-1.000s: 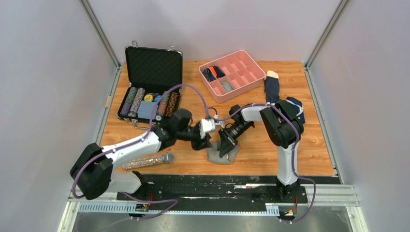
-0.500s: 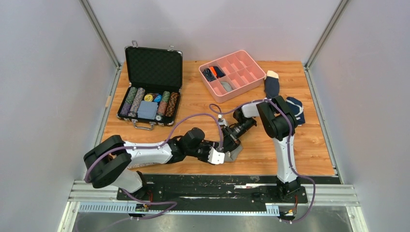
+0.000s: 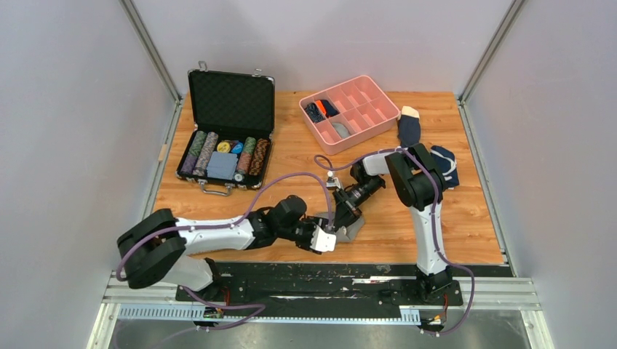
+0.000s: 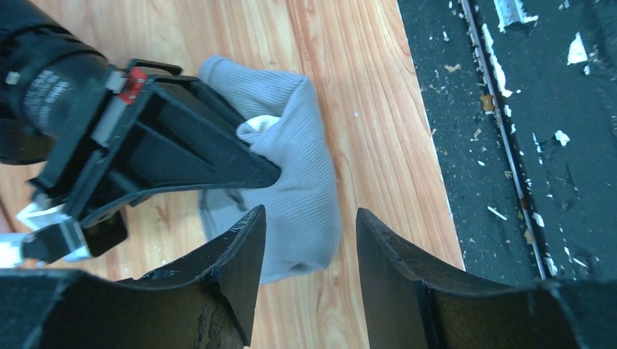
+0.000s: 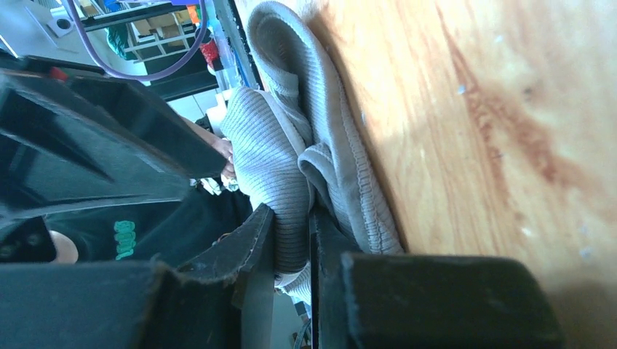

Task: Roll the underwear
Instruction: Roll the underwear to the center of the board.

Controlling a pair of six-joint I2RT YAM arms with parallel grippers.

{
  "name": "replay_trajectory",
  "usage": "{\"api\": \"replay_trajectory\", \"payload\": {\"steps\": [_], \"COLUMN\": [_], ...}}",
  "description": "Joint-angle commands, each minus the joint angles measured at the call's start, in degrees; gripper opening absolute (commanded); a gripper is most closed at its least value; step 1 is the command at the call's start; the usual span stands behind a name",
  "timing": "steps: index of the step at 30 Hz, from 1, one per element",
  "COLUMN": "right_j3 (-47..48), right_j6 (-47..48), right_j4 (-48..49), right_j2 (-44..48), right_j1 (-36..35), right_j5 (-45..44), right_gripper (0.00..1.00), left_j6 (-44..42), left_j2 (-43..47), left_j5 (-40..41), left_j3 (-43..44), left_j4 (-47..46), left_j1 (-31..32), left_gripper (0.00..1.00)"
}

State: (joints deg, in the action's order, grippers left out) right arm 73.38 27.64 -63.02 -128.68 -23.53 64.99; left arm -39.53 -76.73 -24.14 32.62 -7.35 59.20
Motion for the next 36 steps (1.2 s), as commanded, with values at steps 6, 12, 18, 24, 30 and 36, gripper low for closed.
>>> {"api": "replay_trajectory", "payload": {"steps": [6,12,18,24,30,36], "right_j3": [0.70,0.71,0.50,-0.11,6.39,1.50], "right_j6": [-1.10,-1.30,-3.67,-8.54,-0.93,-4.61], "right_j4": [6.10,6.09,7.78,14.63,9.62,28.00], "right_j2": [-3.68,-3.85,-2.95,6.46,19.02,40.33], "right_j1": [1.99,1.98,2.26,6.20,14.53,30.72], "right_j5": [-10.15,-10.35,-11.45,-9.38,-13.55,-19.38], "right_gripper": [0.02,0.03,0.26,0.69,0.97,1.00], "left_j6": [1.86,-2.41,-7.10,-13.02,-22.16,-30.88], "left_j2": [-9.62,-12.61,-17.11,-21.91,-27.30,-39.01], "left_j5": [10.59,12.46,3.83,-4.03,-11.17,-20.61], "left_j3": [-0.67,0.54,5.21,12.75,23.02,42.11], "left_j4": [-9.82,-6.70,2.77,14.76,31.10,57.66], "left_j1": [4.29,4.61,3.63,0.98,-1.75,-6.27], "left_gripper": [0.56,0.48,0.29,0.07,0.00,0.00]}}
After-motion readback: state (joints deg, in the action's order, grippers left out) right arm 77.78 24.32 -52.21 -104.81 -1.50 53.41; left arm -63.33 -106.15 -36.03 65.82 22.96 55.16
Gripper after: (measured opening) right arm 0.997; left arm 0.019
